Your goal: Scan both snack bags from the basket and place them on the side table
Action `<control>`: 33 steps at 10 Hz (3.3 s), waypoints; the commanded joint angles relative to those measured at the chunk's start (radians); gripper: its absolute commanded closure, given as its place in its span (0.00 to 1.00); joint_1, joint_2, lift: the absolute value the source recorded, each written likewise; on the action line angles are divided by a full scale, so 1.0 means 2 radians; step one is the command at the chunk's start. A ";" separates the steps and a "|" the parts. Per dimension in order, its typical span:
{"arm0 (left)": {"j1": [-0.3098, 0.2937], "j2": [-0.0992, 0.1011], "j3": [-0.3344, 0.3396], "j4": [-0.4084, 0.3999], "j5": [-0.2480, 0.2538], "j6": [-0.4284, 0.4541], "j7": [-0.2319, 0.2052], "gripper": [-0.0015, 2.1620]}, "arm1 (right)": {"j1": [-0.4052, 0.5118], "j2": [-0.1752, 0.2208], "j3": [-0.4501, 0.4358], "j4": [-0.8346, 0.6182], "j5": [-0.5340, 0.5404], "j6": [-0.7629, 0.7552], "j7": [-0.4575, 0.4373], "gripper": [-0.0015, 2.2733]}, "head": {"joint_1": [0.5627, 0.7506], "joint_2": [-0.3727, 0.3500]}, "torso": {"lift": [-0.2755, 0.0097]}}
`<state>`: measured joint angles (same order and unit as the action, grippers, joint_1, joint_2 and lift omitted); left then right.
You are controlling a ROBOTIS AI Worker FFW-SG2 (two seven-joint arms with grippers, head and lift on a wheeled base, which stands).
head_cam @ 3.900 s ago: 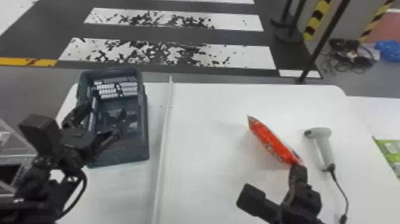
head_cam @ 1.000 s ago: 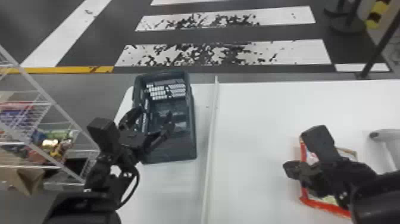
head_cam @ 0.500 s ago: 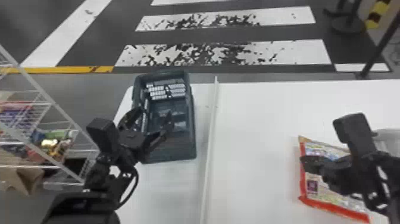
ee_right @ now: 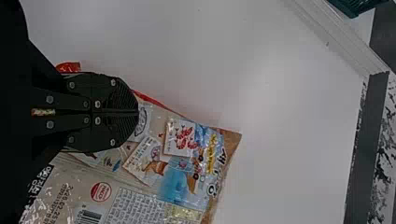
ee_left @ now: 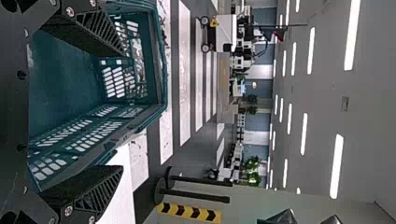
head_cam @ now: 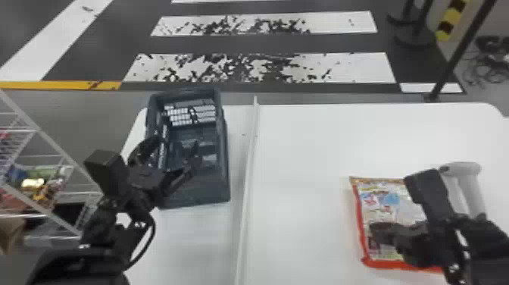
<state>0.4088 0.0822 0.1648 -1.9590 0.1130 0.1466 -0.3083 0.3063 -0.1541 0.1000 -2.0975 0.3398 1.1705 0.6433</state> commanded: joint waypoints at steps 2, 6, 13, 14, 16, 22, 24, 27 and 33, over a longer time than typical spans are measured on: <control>0.001 0.002 0.001 0.000 0.001 0.002 0.000 0.07 | -0.005 -0.005 0.001 0.038 0.009 -0.033 0.001 0.99 | 0.70 0.65 | 0.70; 0.002 0.003 0.002 -0.001 0.004 0.000 0.000 0.07 | -0.063 -0.010 0.001 0.095 0.033 -0.062 0.023 0.99 | 0.70 0.61 | 0.70; 0.001 0.002 0.005 0.000 0.004 0.002 -0.001 0.07 | -0.034 0.001 -0.052 -0.037 -0.038 -0.033 0.007 0.12 | 0.70 0.62 | 0.70; 0.002 0.002 0.005 -0.001 0.004 0.002 -0.001 0.07 | -0.034 0.003 -0.065 -0.053 -0.039 -0.016 -0.019 0.01 | 0.70 0.62 | 0.70; 0.003 0.003 0.006 0.000 0.005 0.002 -0.001 0.07 | -0.040 0.003 -0.103 -0.046 -0.036 0.005 -0.069 0.01 | 0.70 0.57 | 0.70; 0.000 0.003 0.007 0.005 0.006 0.002 0.002 0.07 | -0.102 -0.007 -0.152 0.107 -0.041 -0.032 -0.110 0.02 | 0.70 0.34 | 0.70; 0.001 0.003 0.012 0.005 0.006 0.002 0.002 0.07 | -0.156 -0.017 -0.151 0.187 -0.038 -0.038 -0.110 0.03 | 0.70 0.33 | 0.70; 0.000 0.003 0.013 0.005 0.007 0.002 0.002 0.07 | -0.195 -0.032 -0.149 0.262 -0.023 -0.056 -0.115 0.17 | 0.70 0.30 | 0.70; -0.001 0.003 0.014 0.008 0.007 0.002 0.001 0.07 | -0.191 -0.040 -0.151 0.264 -0.030 -0.056 -0.107 0.99 | 0.70 0.26 | 0.70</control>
<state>0.4064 0.0865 0.1918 -1.9422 0.1273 0.1496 -0.3068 -0.0829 -0.2336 -0.1999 -1.5583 0.2838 1.0561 0.4296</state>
